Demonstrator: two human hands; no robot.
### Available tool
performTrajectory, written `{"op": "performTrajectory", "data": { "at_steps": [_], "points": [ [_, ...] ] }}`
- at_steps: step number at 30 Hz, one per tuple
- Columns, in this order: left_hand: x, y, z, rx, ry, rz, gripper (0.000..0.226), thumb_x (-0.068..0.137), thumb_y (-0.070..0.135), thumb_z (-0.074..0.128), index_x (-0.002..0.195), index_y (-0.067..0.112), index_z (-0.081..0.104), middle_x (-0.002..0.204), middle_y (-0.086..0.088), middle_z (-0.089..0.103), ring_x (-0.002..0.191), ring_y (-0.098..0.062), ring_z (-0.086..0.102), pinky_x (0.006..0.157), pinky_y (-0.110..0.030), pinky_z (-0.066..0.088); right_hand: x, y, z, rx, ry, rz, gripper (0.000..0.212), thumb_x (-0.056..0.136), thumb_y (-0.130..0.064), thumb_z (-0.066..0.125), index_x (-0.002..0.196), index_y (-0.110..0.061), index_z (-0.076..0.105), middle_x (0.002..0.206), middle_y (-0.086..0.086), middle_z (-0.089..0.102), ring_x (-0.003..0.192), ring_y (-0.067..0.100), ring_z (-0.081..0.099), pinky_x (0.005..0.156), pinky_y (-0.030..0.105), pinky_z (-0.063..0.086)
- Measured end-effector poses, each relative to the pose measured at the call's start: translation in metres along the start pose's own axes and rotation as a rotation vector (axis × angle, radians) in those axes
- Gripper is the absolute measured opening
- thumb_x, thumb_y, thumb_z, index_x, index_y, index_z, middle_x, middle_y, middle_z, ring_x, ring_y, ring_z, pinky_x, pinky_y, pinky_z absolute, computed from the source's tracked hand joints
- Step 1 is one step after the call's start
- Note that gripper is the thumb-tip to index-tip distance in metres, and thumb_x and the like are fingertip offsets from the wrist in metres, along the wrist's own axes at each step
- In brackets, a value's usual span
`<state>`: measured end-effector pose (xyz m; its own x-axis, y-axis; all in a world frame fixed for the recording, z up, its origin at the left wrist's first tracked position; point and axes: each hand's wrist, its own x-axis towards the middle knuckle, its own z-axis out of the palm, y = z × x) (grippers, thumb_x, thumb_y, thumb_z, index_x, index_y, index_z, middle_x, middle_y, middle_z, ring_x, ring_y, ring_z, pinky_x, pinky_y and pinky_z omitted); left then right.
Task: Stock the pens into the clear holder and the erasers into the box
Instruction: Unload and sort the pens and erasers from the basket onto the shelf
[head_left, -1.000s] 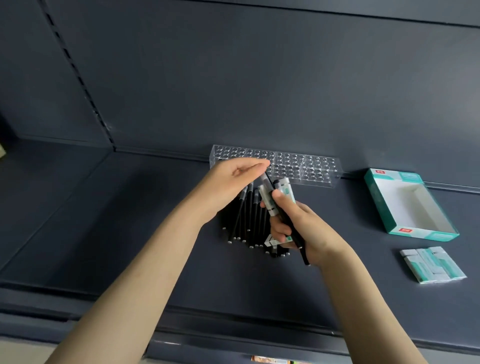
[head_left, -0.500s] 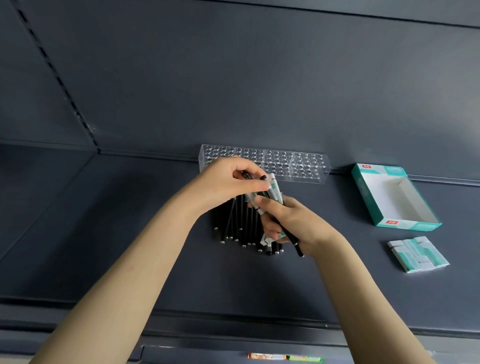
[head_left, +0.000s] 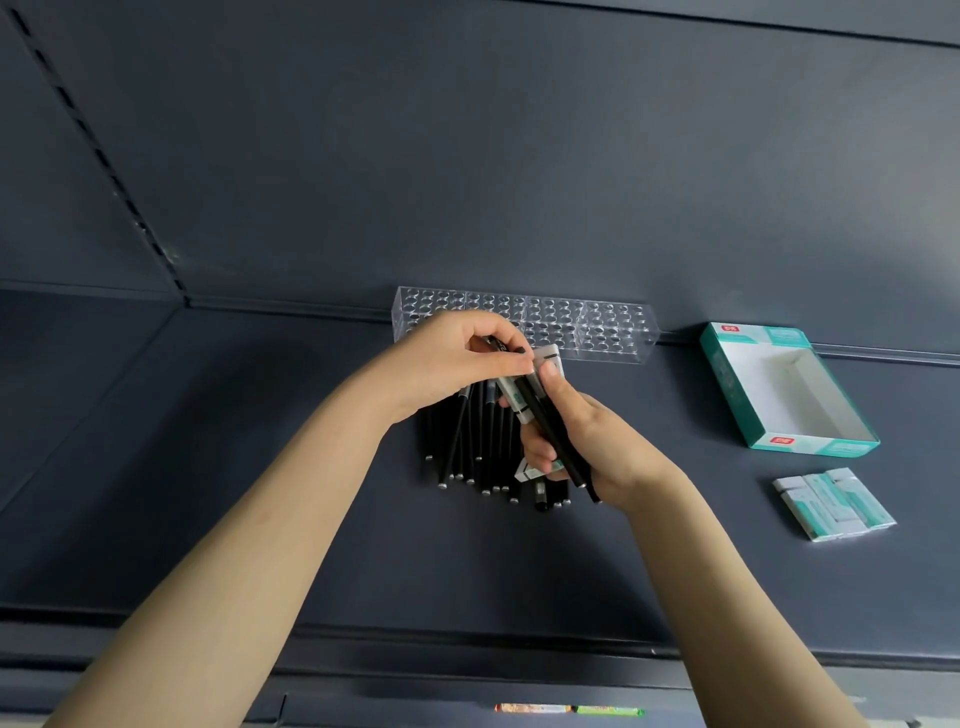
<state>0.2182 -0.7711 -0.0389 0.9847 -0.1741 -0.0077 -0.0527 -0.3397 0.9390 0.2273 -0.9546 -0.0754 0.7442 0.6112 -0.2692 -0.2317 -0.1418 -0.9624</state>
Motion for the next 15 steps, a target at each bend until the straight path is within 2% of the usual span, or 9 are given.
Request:
{"op": "performTrajectory", "data": {
  "at_steps": [5, 8, 10, 12, 15],
  "points": [
    [0.003, 0.000, -0.005, -0.015, -0.009, 0.015, 0.009, 0.087, 0.018, 0.072, 0.095, 0.014, 0.072, 0.082, 0.006, 0.069, 0.079, -0.003, 0.063, 0.075, -0.014, 0.047, 0.000, 0.001, -0.004, 0.014, -0.014, 0.038, 0.060, 0.100, -0.058, 0.028, 0.115, -0.008, 0.059, 0.057, 0.005, 0.049, 0.050, 0.016, 0.039, 0.051, 0.024, 0.035],
    [0.003, -0.002, -0.009, -0.064, 0.027, 0.028, 0.010, 0.088, 0.014, 0.070, 0.098, 0.014, 0.072, 0.083, 0.013, 0.067, 0.080, 0.001, 0.060, 0.076, -0.010, 0.045, 0.000, 0.003, -0.007, -0.043, 0.030, 0.037, 0.068, 0.101, -0.058, 0.033, 0.112, 0.005, 0.056, 0.063, 0.009, 0.051, 0.053, 0.019, 0.039, 0.053, 0.028, 0.031],
    [0.004, -0.004, -0.012, -0.104, 0.056, 0.026, 0.011, 0.089, 0.013, 0.068, 0.100, 0.016, 0.071, 0.083, 0.014, 0.066, 0.080, 0.002, 0.059, 0.077, -0.010, 0.044, -0.001, 0.004, -0.008, 0.005, 0.066, 0.026, 0.058, 0.101, -0.053, 0.037, 0.106, 0.002, 0.054, 0.061, 0.005, 0.051, 0.050, 0.016, 0.039, 0.048, 0.026, 0.027],
    [0.005, -0.007, -0.013, -0.151, 0.081, 0.020, 0.013, 0.091, 0.011, 0.066, 0.102, 0.017, 0.070, 0.085, 0.014, 0.067, 0.083, 0.000, 0.059, 0.082, -0.014, 0.046, 0.000, 0.005, -0.007, 0.065, 0.107, 0.005, 0.041, 0.101, -0.049, 0.042, 0.095, -0.010, 0.052, 0.062, 0.003, 0.050, 0.050, 0.016, 0.038, 0.048, 0.026, 0.024],
    [0.004, -0.012, -0.010, -0.276, 0.100, 0.021, 0.017, 0.092, 0.006, 0.063, 0.104, 0.017, 0.069, 0.096, 0.007, 0.069, 0.094, -0.008, 0.061, 0.098, -0.029, 0.047, 0.001, 0.004, -0.003, 0.078, 0.200, -0.011, 0.031, 0.100, -0.047, 0.046, 0.088, -0.019, 0.056, 0.068, 0.001, 0.053, 0.053, 0.013, 0.047, 0.046, 0.022, 0.037]
  ]
}}
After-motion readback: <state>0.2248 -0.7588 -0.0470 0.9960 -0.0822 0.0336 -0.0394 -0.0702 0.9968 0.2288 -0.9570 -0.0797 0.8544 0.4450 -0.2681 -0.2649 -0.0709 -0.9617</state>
